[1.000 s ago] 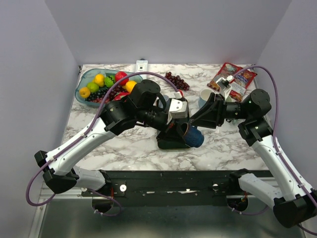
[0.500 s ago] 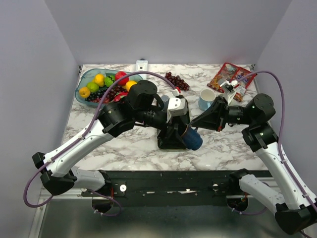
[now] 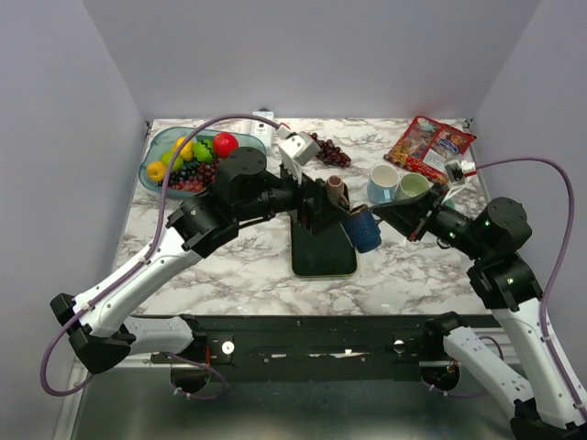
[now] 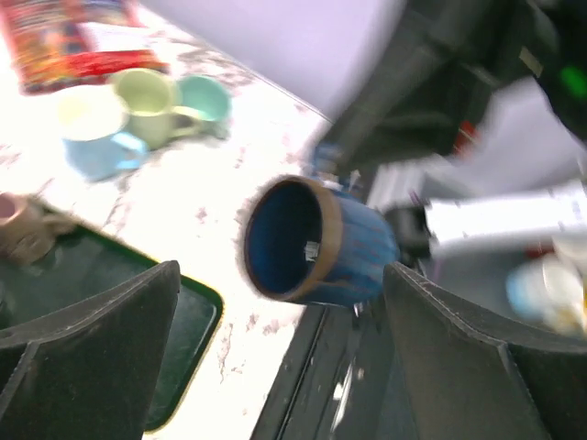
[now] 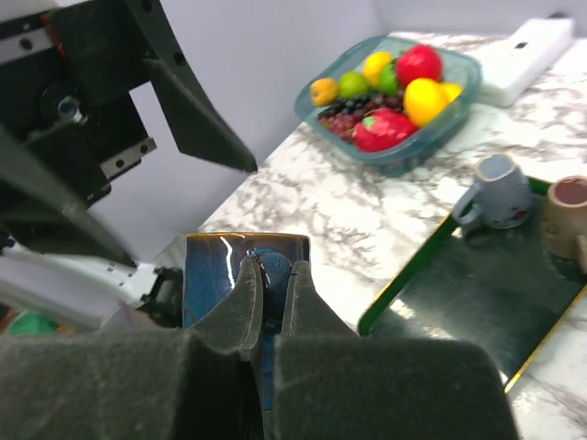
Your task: Turn the mug right side up
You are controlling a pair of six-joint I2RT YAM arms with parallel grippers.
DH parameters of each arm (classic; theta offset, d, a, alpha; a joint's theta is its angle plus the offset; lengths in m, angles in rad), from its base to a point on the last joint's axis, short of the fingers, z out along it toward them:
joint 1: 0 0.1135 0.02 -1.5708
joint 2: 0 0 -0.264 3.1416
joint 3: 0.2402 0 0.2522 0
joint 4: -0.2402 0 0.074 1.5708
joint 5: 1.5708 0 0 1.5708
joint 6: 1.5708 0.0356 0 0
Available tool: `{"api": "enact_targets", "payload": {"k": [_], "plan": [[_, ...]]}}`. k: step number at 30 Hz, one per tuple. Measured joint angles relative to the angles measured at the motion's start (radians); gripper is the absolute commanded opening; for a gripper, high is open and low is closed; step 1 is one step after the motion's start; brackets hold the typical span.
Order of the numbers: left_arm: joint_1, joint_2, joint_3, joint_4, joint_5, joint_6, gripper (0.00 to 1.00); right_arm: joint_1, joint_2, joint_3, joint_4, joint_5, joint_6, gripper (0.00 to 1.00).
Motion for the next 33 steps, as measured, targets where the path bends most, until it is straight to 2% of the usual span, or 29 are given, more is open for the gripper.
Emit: {"api": "enact_targets", "payload": {"k": [4, 9, 16, 19, 22, 25, 31, 33], "plan": [[0.098, 0.018, 0.01, 0.004, -0.112, -0.179, 0.99, 0.0, -0.069, -0.018, -0.034, 0.058, -0.052, 0.01], [0.199, 0.145, 0.076, -0.041, -0.114, -0.369, 0.97, 0.0, -0.125, -0.022, -0.055, 0.075, -0.107, 0.01], [0.2, 0.309, 0.101, -0.071, 0.084, -0.51, 0.92, 0.0, -0.131, -0.022, -0.115, 0.117, -0.172, 0.01], [0.2, 0.307, 0.083, -0.058, 0.145, -0.553, 0.89, 0.0, -0.133, -0.022, -0.134, 0.14, -0.194, 0.01], [0.2, 0.289, 0.039, 0.013, 0.22, -0.606, 0.83, 0.0, -0.137, -0.022, -0.154, 0.157, -0.211, 0.01], [0.2, 0.279, -0.017, 0.091, 0.289, -0.668, 0.81, 0.0, -0.138, -0.022, -0.165, 0.164, -0.225, 0.01], [0.193, 0.283, -0.04, 0.124, 0.354, -0.712, 0.71, 0.0, -0.137, -0.022, -0.166, 0.165, -0.246, 0.01], [0.187, 0.288, -0.04, 0.134, 0.367, -0.722, 0.63, 0.0, -0.135, -0.022, -0.166, 0.165, -0.252, 0.01]]}}
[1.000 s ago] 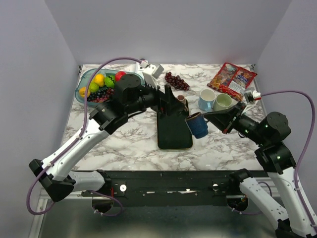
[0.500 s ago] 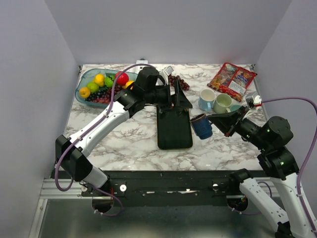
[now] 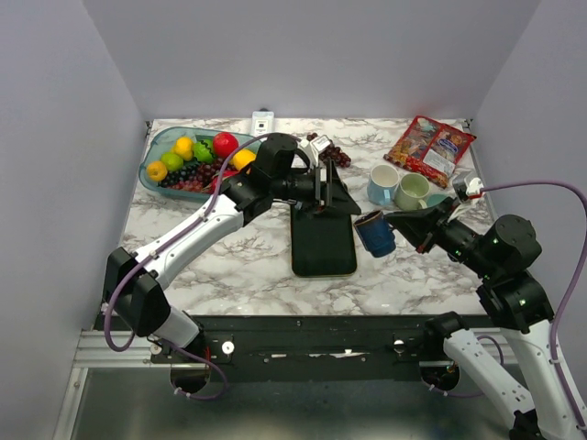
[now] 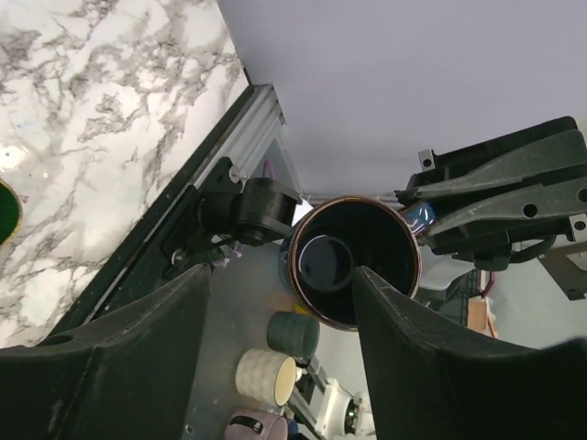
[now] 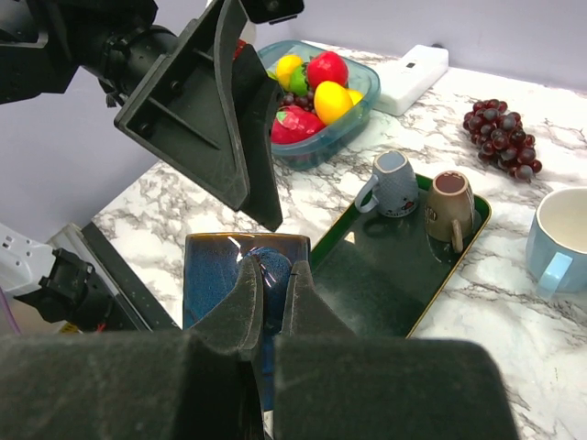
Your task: Turn the mug right side up
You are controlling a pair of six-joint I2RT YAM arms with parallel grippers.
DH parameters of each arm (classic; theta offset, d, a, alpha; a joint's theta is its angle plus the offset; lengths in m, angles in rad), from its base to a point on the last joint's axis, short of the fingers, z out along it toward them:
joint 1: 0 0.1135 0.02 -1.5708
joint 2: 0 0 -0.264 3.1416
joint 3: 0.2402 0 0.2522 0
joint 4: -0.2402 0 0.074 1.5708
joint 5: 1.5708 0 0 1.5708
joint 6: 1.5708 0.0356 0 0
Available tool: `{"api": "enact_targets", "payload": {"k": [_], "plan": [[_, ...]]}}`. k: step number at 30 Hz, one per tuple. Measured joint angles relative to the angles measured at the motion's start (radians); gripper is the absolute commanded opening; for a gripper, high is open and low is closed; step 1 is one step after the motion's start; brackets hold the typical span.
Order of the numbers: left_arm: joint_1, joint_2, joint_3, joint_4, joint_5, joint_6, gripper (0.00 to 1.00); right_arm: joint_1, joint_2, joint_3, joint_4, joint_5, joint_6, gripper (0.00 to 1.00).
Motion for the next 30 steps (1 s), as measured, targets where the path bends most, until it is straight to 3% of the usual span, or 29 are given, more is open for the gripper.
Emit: {"api": "enact_targets", "payload": {"k": [10, 13, 16, 17, 18, 20, 22, 25, 30], "plan": [[-0.046, 0.097, -0.026, 0.122, 0.078, -0.115, 0.27, 0.0, 0.006, -0.026, 0.024, -0.001, -0.007, 0.01], [-0.05, 0.112, -0.033, 0.164, 0.092, -0.158, 0.03, 0.0, 0.008, -0.039, 0.027, -0.001, -0.007, 0.01], [-0.05, 0.119, -0.037, 0.2, 0.105, -0.172, 0.0, 0.0, 0.01, -0.04, 0.047, 0.001, -0.005, 0.02], [-0.05, 0.122, -0.037, 0.207, 0.106, -0.171, 0.0, 0.0, 0.011, -0.04, 0.051, 0.004, -0.003, 0.11], [-0.05, 0.127, -0.037, 0.212, 0.106, -0.16, 0.0, 0.0, 0.013, -0.04, 0.05, 0.008, 0.001, 0.33], [-0.05, 0.136, -0.031, 0.208, 0.104, -0.129, 0.0, 0.0, 0.024, -0.04, 0.043, 0.02, 0.018, 0.43], [-0.051, 0.159, 0.018, 0.147, 0.069, -0.039, 0.0, 0.0, 0.046, -0.032, 0.026, 0.043, 0.03, 0.6], [-0.053, 0.199, 0.134, 0.027, -0.028, 0.153, 0.0, 0.0, 0.085, -0.006, -0.047, 0.103, 0.063, 0.74], [-0.052, 0.225, 0.239, -0.071, -0.157, 0.422, 0.0, 0.0, 0.129, 0.064, -0.203, 0.269, 0.121, 0.81]]}}
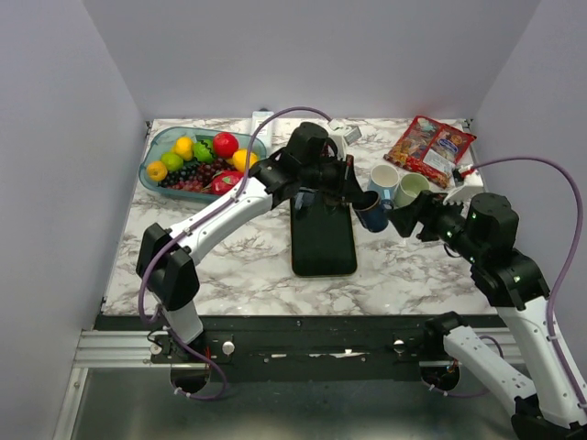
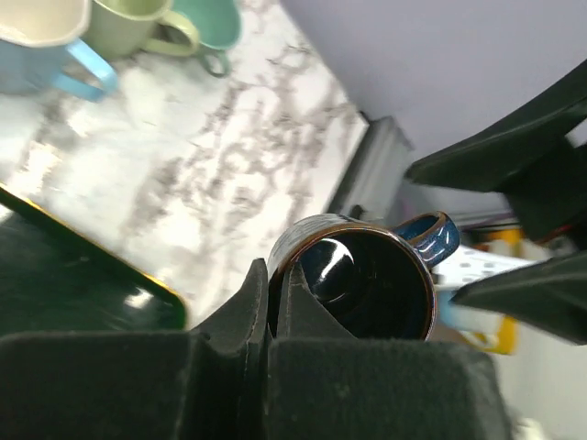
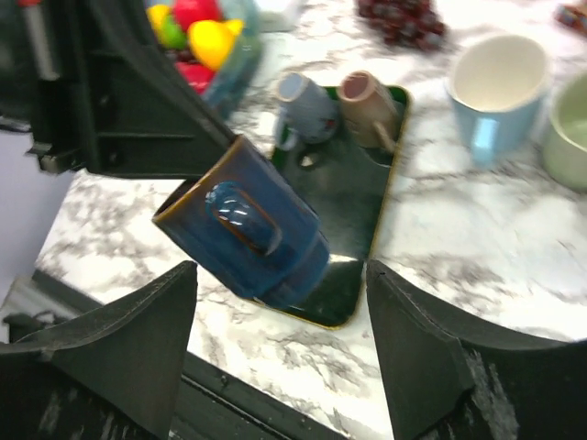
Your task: Turn the mug right side up
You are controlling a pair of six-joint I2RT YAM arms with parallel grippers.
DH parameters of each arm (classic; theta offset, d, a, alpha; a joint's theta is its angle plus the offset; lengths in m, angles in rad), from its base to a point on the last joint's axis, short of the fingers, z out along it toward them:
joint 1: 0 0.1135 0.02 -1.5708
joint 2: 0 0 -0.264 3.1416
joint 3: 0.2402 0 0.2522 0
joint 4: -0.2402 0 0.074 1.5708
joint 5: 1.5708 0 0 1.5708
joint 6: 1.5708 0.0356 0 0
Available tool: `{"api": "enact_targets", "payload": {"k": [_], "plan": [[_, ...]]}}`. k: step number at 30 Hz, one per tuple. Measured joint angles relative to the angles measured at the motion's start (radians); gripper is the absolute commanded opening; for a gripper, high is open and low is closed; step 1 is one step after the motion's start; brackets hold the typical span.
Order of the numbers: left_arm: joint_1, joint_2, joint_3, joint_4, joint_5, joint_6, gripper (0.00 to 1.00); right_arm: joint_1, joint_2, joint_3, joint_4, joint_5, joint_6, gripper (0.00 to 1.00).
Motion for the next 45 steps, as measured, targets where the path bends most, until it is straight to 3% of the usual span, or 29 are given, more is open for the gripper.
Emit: {"api": "enact_targets", "payload": {"k": [6, 10, 19, 32, 34, 37, 38, 40, 41, 45], "plan": [[-0.031, 0.099, 0.04, -0.053, -0.144, 0.27, 0.0, 0.0, 0.039, 0.072, -0.171, 0.229, 0.126, 0.82], [-0.055, 0.197, 0.053, -0.058, -0.225, 0.401, 0.0, 0.0, 0.037, 0.072, -0.246, 0.298, 0.198, 0.82], [-0.095, 0.413, 0.19, -0.063, -0.333, 0.661, 0.0, 0.0, 0.001, 0.069, -0.34, 0.344, 0.279, 0.82], [-0.109, 0.576, 0.369, -0.099, -0.428, 0.861, 0.01, 0.0, 0.005, 0.069, -0.398, 0.351, 0.327, 0.82], [-0.109, 0.581, 0.379, -0.103, -0.434, 0.883, 0.05, 0.0, 0.011, 0.07, -0.403, 0.351, 0.327, 0.82], [-0.103, 0.583, 0.383, -0.103, -0.436, 0.906, 0.2, 0.0, 0.03, 0.07, -0.406, 0.351, 0.327, 0.82], [-0.101, 0.586, 0.388, -0.106, -0.436, 0.909, 0.32, 0.0, 0.037, 0.07, -0.406, 0.351, 0.327, 0.82], [-0.097, 0.595, 0.397, -0.105, -0.435, 0.911, 0.39, 0.0, 0.05, 0.07, -0.406, 0.351, 0.327, 0.82], [-0.094, 0.599, 0.4, -0.104, -0.435, 0.914, 0.53, 0.0, 0.056, 0.07, -0.406, 0.351, 0.326, 0.82], [-0.074, 0.611, 0.411, -0.106, -0.432, 0.901, 0.66, 0.0, 0.076, 0.07, -0.406, 0.351, 0.327, 0.82]]}}
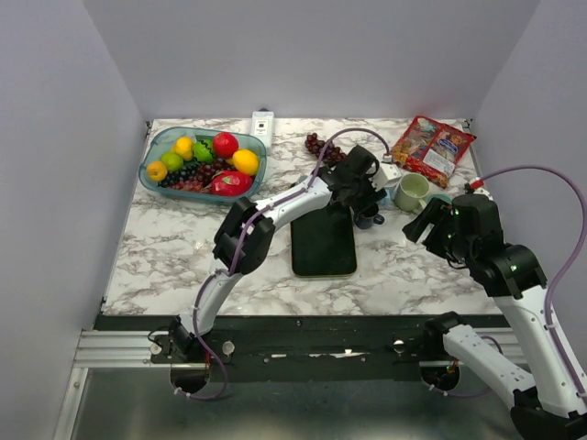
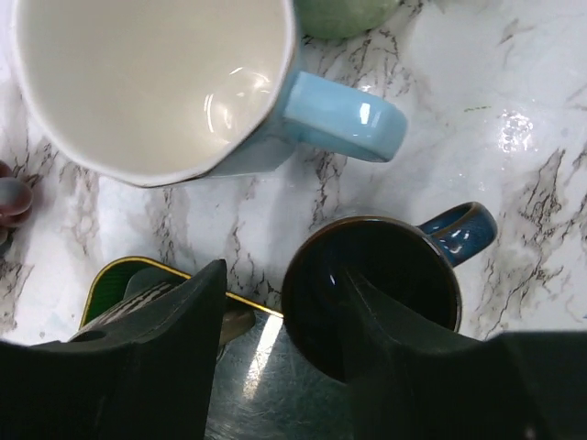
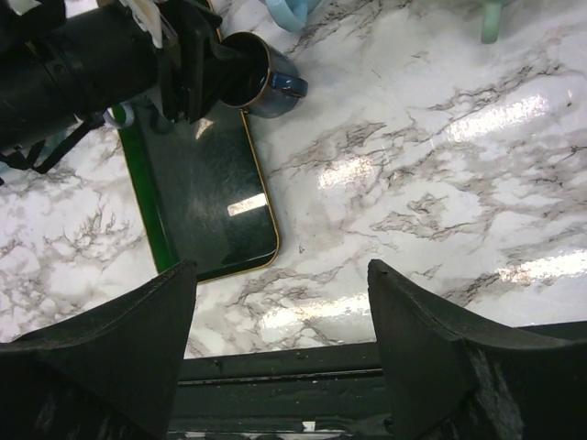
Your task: Turn the mug right side up
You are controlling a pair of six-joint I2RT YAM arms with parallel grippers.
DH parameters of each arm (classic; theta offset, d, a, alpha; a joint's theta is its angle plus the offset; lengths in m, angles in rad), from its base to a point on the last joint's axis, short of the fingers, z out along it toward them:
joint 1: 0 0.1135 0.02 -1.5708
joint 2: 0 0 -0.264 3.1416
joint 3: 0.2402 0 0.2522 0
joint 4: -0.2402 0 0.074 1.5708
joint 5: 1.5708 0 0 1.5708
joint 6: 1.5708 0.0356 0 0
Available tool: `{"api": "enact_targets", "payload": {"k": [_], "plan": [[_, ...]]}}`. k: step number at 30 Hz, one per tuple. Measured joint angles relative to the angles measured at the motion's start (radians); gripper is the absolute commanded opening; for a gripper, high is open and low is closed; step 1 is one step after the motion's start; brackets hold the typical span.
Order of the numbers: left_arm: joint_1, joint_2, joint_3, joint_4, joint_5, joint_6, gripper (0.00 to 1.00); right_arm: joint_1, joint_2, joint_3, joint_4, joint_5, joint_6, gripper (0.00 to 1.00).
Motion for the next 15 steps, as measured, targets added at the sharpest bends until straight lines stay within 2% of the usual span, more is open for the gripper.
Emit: {"api": "enact_targets", "payload": {"k": [5, 10, 12, 14, 15], "plan": [[0.039, -0.008, 0.003, 0.019, 0.045, -0.062, 0.73, 0.0, 0.023, 0.003, 0.002, 0.0, 0.002, 0.82], [0.09, -0.15, -0.138, 0.087, 0.103, -0.146, 0.78, 0.0, 0.042, 0.004, 0.009, -0.001, 0.003, 0.82], [0.113, -0.238, -0.204, 0.116, 0.122, -0.177, 0.91, 0.0, 0.044, 0.004, 0.019, -0.001, 0.003, 0.83], [0.135, -0.328, -0.258, 0.14, 0.134, -0.203, 0.99, 0.0, 0.044, 0.003, 0.032, -0.004, 0.003, 0.85], [0.146, -0.367, -0.288, 0.158, 0.137, -0.211, 0.99, 0.0, 0.044, 0.003, 0.04, -0.009, 0.003, 0.88]]}}
